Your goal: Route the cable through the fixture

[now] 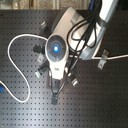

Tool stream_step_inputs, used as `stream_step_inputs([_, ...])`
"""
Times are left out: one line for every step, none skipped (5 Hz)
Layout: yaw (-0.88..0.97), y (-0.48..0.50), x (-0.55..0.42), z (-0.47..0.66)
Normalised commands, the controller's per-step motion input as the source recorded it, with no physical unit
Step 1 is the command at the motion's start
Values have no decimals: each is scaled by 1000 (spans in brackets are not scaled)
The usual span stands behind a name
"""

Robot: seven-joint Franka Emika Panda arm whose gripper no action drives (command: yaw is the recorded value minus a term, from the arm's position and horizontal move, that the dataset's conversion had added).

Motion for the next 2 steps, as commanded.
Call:
stream_step_inputs([-23, 47, -30, 454])
stream_step_inputs([0, 40, -6, 203])
